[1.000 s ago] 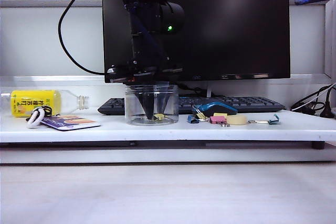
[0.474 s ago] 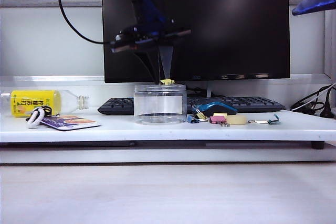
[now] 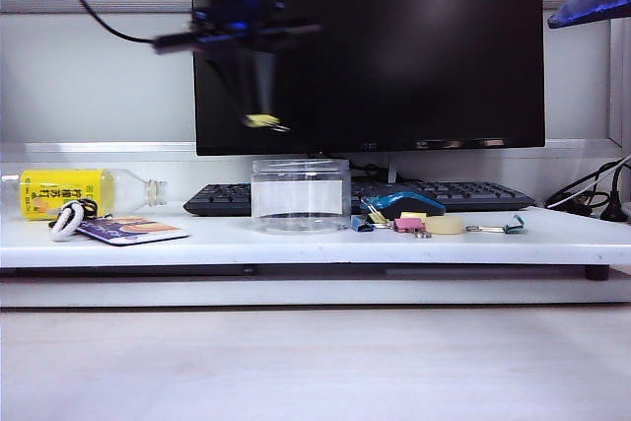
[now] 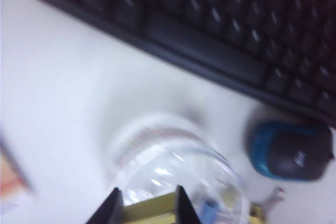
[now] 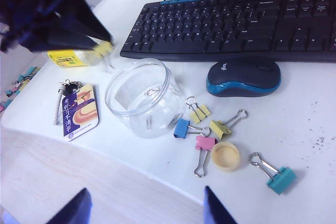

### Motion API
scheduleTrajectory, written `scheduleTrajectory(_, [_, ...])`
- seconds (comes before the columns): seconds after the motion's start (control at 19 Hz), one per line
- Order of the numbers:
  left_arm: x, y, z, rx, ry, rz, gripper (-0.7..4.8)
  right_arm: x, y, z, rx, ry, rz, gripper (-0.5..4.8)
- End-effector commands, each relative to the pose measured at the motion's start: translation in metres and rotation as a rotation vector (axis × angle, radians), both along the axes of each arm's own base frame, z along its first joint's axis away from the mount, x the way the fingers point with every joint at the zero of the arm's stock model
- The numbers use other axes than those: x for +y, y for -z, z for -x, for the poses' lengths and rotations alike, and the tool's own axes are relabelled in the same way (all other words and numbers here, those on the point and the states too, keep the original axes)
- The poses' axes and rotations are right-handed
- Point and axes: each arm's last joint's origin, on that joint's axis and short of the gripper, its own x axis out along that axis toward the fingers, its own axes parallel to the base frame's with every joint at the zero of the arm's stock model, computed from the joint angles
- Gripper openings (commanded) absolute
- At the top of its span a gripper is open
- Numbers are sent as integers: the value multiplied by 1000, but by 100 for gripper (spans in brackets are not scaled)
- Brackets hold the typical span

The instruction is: Take the clips out of the round transparent plastic box and place them on the table.

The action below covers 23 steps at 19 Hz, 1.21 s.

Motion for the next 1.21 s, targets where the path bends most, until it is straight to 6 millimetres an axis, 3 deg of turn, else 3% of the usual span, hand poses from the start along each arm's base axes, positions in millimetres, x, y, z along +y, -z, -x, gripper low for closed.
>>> scheduleTrajectory(0.05, [25,-4,-3,35,49,-82,84,0,-4,0,-26,-7,-6,275])
scheduleTrajectory(0.26, [44,-2,-11,26,261,-256,80,1,-5,0,-42,-8,-10,275])
scheduleTrajectory(0.42, [45,3,-16,8,401,-359,80,1,-6,-1,-55,-7,-13,275])
scheduleTrajectory(0.74, [34,44,-37,59,419,-372,80,1,-5,-2,-45,-7,-10,275])
scheduleTrajectory(1.0, [34,79,-38,117,445,-364,80,1,-5,-2,-45,-5,-9,275])
scheduleTrajectory(1.21, [33,82,-40,93,444,-364,80,1,-5,-2,-42,-4,-8,275])
